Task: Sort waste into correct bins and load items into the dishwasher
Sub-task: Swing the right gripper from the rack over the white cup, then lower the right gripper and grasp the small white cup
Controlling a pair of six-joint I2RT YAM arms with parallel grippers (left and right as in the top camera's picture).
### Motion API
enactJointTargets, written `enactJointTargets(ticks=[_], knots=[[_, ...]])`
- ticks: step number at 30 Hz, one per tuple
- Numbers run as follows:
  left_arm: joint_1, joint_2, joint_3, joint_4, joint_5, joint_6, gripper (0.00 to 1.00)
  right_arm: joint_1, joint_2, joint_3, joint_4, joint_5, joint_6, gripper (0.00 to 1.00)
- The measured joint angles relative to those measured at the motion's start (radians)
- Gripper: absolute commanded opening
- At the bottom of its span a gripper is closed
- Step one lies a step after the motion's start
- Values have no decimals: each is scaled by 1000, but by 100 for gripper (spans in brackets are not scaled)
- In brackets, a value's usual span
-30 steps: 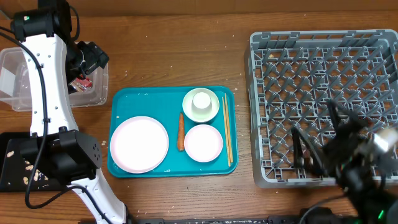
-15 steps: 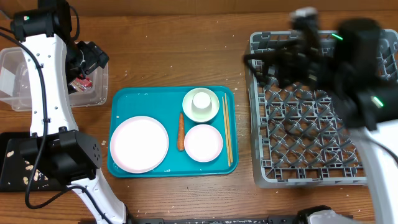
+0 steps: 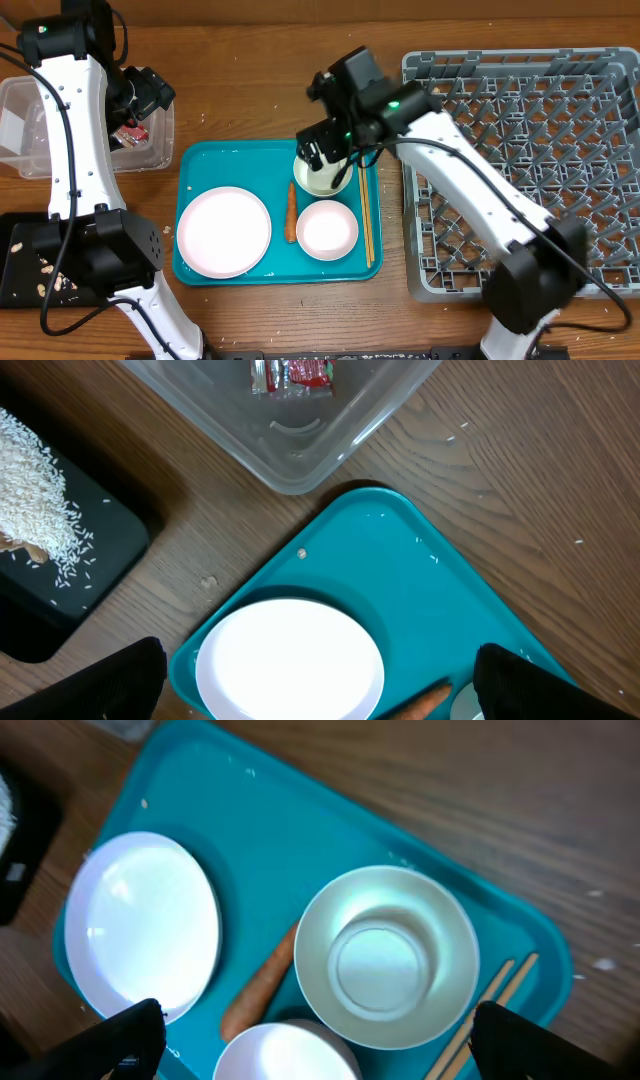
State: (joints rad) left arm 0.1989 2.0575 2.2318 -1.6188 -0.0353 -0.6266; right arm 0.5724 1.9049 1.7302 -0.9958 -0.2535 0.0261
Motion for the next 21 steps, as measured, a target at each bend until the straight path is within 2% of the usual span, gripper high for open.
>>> enactJointTargets(ticks=[11, 21], knots=[[0, 0, 0, 0, 0, 0, 100, 50, 101, 0, 3, 152, 80, 100], [0, 0, 0, 0, 0, 0, 100, 50, 174, 0, 76, 134, 109, 100]])
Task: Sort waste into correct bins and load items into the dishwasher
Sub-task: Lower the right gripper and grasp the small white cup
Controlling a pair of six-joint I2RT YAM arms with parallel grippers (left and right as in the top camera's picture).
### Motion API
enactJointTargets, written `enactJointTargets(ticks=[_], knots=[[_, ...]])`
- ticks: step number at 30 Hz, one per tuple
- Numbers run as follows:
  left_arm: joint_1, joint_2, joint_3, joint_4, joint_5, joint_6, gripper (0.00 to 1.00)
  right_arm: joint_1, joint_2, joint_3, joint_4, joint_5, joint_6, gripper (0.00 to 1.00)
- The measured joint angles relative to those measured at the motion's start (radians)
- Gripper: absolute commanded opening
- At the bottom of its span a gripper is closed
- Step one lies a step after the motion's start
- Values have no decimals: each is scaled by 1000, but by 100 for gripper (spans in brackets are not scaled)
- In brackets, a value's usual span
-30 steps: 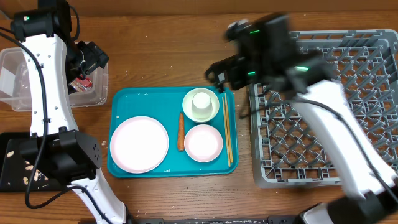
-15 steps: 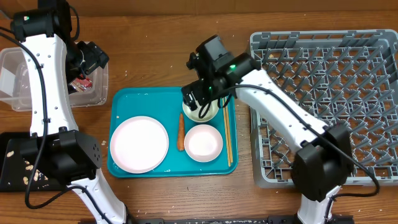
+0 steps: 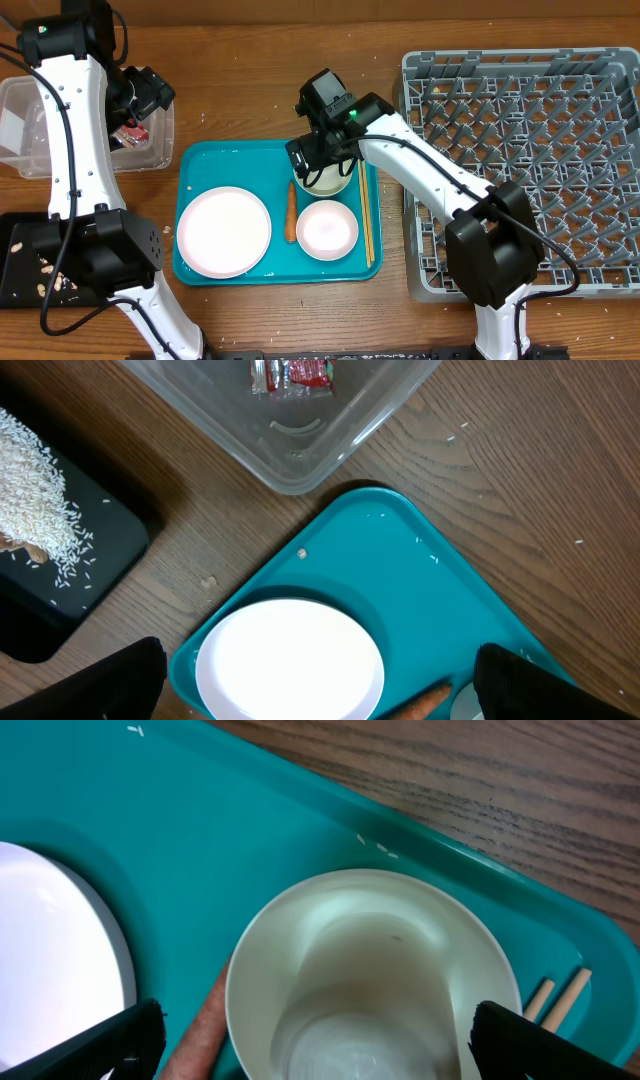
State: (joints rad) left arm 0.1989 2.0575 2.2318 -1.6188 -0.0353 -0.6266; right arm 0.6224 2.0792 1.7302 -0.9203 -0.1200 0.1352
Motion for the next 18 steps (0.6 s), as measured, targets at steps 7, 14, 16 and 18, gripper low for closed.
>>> enactJointTargets(ticks=[7, 14, 16, 18], knots=[[0, 0, 0, 0, 0, 0, 100, 0, 7, 0, -50, 55, 51, 100], [0, 0, 0, 0, 0, 0, 100, 0, 7, 0, -87, 69, 103, 100], [0, 0, 0, 0, 0, 0, 100, 0, 7, 0, -87, 69, 113, 100], [0, 0, 0, 0, 0, 0, 100, 0, 7, -1, -87, 68, 127, 97]])
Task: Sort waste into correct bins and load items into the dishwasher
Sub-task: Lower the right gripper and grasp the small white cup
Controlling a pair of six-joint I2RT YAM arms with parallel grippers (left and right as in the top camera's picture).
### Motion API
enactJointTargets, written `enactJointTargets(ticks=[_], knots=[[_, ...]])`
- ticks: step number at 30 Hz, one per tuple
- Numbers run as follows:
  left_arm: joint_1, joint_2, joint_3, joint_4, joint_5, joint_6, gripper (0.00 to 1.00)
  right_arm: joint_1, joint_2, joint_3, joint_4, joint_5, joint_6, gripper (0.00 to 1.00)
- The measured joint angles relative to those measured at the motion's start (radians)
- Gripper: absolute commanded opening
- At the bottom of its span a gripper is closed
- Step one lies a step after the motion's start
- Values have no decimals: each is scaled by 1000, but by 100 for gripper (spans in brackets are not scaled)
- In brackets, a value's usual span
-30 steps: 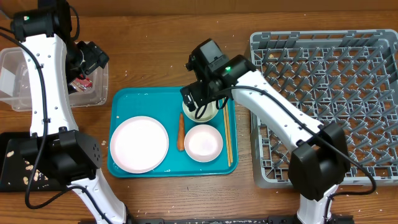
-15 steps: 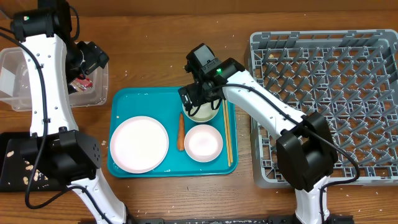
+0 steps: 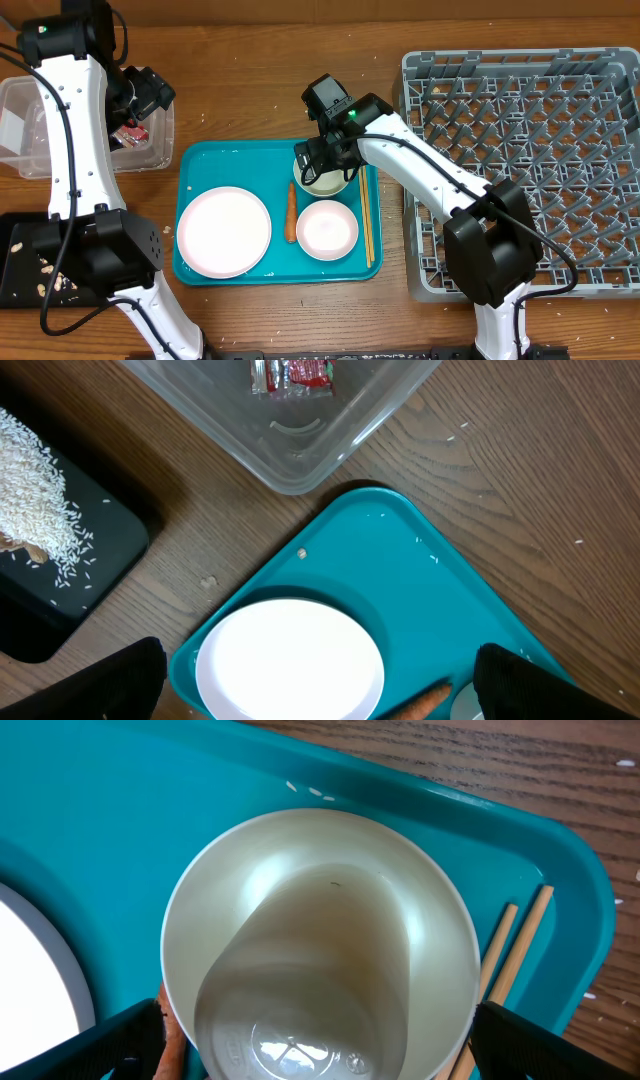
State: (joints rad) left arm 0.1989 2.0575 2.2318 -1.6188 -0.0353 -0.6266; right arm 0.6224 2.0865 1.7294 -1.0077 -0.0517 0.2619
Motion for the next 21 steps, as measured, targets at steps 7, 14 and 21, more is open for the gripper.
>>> enactJointTargets(ticks=[7, 14, 21], knots=[[0, 0, 0, 0, 0, 0, 100, 0, 0, -2, -4, 0, 23, 86], [0, 0, 0, 0, 0, 0, 100, 7, 0, -2, -4, 1, 26, 89], [0, 0, 0, 0, 0, 0, 100, 50, 0, -2, 12, 4, 26, 91]])
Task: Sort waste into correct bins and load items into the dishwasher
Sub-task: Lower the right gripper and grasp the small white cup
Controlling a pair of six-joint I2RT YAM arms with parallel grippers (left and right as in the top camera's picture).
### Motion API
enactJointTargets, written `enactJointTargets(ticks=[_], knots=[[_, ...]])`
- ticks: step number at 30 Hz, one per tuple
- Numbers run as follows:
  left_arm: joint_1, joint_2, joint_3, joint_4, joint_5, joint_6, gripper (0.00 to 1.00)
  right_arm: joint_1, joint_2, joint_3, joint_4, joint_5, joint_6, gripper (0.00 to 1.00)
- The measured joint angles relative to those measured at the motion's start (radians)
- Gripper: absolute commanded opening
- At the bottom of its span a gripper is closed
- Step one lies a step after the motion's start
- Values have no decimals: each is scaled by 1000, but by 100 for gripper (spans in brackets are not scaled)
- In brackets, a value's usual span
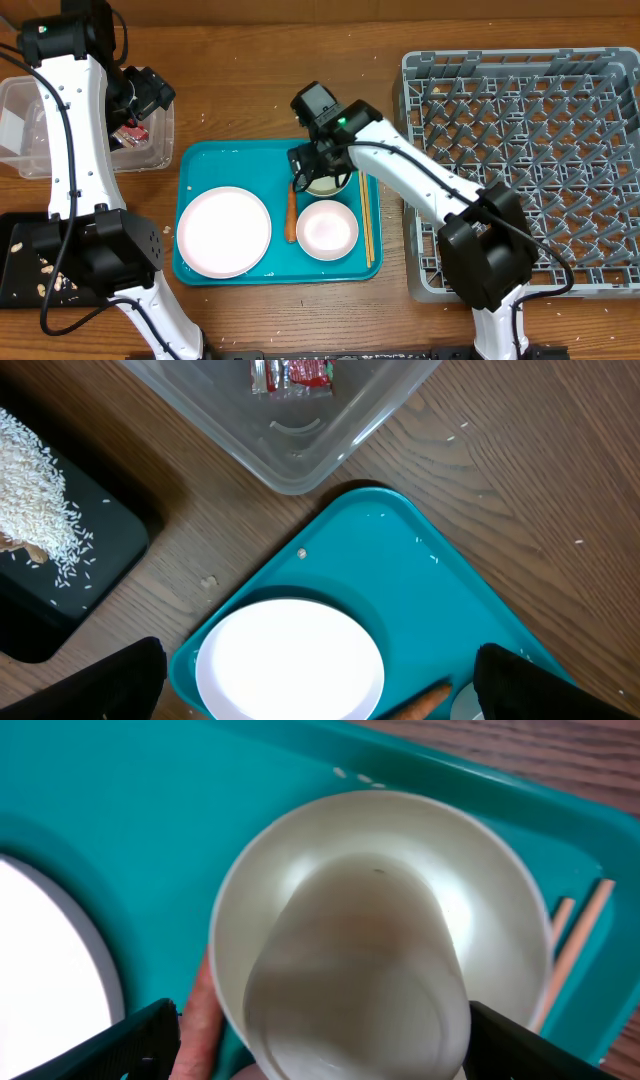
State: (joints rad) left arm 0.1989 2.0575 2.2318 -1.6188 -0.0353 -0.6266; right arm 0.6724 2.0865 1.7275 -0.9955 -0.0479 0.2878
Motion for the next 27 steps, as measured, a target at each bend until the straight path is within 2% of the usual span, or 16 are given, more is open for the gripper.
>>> enactJointTargets(ticks=[19, 22, 27], knots=[[0, 0, 0, 0, 0, 0, 100, 9, 34, 0, 7, 29, 0, 88], [0, 0, 0, 0, 0, 0, 100, 9, 41, -2, 7, 42, 0, 81], [0, 0, 0, 0, 0, 0, 100, 9, 41, -2, 6, 56, -1, 64]])
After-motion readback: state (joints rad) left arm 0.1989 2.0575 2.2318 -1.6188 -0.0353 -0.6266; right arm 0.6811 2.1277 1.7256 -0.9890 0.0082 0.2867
